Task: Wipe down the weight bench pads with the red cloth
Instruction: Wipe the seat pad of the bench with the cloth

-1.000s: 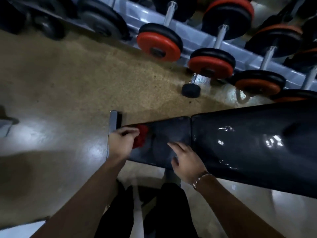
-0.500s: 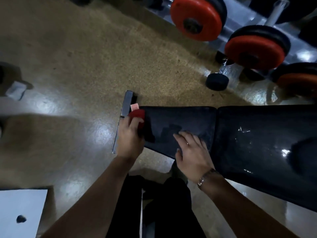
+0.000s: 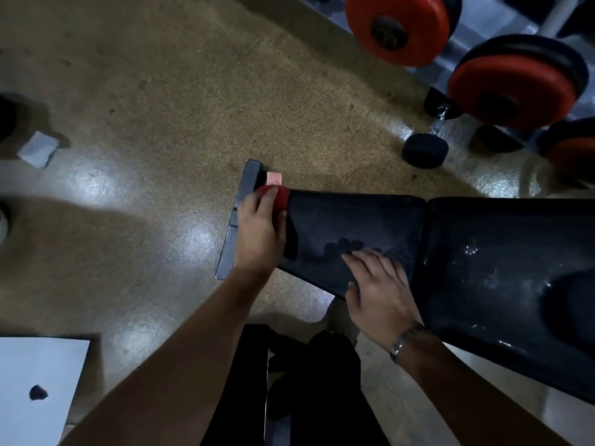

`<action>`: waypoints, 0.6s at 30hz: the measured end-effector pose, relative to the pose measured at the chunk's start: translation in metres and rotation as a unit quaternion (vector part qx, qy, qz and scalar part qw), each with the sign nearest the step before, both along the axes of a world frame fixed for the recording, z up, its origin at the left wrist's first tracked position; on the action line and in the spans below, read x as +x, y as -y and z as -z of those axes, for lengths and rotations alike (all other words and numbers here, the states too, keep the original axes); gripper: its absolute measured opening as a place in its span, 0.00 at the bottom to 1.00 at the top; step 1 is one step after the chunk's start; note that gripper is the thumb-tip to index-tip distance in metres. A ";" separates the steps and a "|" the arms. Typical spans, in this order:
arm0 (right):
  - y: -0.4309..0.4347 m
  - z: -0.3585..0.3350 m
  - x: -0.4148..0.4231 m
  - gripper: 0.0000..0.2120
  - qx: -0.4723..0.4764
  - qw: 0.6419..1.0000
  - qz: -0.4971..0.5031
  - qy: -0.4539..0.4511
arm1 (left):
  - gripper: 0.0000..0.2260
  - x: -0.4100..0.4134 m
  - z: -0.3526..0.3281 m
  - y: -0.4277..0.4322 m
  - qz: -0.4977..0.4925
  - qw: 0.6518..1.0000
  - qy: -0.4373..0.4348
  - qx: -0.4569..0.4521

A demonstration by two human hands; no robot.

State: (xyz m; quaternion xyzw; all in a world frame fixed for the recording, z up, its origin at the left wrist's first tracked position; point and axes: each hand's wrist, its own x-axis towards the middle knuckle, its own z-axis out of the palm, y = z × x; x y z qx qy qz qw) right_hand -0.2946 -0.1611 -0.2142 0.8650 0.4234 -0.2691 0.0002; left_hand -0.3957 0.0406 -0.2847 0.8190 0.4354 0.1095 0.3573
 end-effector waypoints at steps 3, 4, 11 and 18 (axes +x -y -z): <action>0.002 0.003 0.000 0.26 0.007 1.000 -0.001 0.011 | 0.18 0.002 0.011 -0.007 0.006 1.000 -0.014 0.006; 0.003 0.004 0.000 0.26 0.007 1.000 -0.002 0.012 | 0.19 0.001 0.012 -0.004 0.000 1.000 -0.014 0.001; 0.009 0.002 0.003 0.26 -0.013 1.000 0.012 0.009 | 0.24 -0.054 0.005 0.049 0.015 1.000 0.000 0.008; 0.008 0.007 0.006 0.25 -0.018 1.000 0.004 0.019 | 0.22 -0.001 0.014 -0.014 0.037 0.998 -0.052 0.030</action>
